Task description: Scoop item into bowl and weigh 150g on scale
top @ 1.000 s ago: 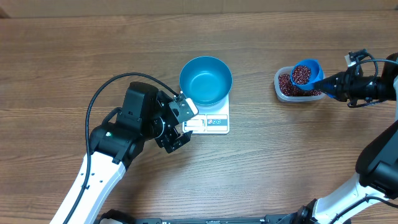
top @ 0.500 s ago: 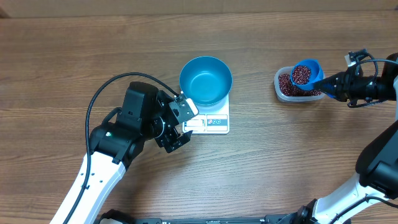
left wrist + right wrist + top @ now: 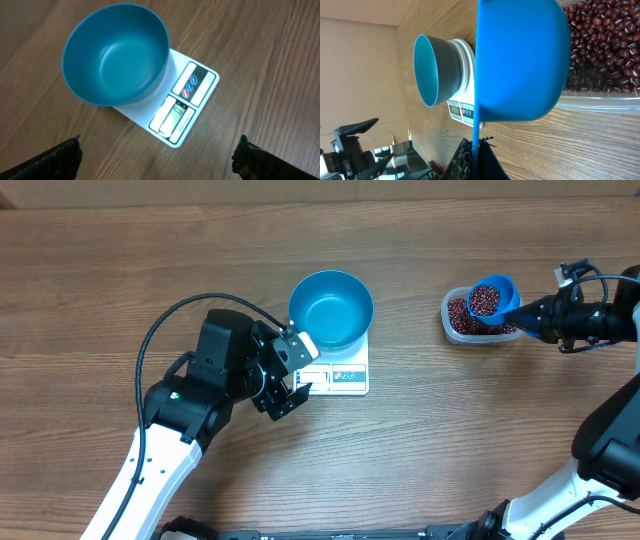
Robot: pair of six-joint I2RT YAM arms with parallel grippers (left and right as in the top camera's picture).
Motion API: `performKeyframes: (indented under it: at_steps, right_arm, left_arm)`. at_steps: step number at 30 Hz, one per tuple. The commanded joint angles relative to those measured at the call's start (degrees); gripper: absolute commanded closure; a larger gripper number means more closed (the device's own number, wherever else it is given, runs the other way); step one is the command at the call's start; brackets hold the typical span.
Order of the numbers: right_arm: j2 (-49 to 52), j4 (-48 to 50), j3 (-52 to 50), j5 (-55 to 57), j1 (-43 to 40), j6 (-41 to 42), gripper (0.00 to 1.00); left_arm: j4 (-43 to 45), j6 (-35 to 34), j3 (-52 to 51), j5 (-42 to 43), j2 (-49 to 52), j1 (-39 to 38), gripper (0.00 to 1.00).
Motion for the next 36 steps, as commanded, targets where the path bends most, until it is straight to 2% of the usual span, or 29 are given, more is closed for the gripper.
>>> performKeyframes:
  at_steps: [1, 19, 25, 36]
  right_arm:
    - [0.1, 0.0, 0.1, -0.9, -0.2, -0.5, 0.96]
    - [0.1, -0.6, 0.2, -1.7, 0.0, 1.0, 0.96]
    - [0.1, -3.3, 0.2, -4.0, 0.3, -2.1, 0.96]
    - [-0.3, -4.1, 2.8, -4.1, 8.7, -2.0, 0.96]
  left_arm:
    - [0.4, -2.6, 1.6, 0.6, 0.2, 0.3, 0.00]
    - [-0.7, -2.6, 1.6, 0.6, 0.2, 0.3, 0.01]
    - [-0.7, -2.6, 1.6, 0.6, 0.2, 0.3, 0.01]
    - [-0.9, -2.6, 1.6, 0.6, 0.2, 0.3, 0.00]
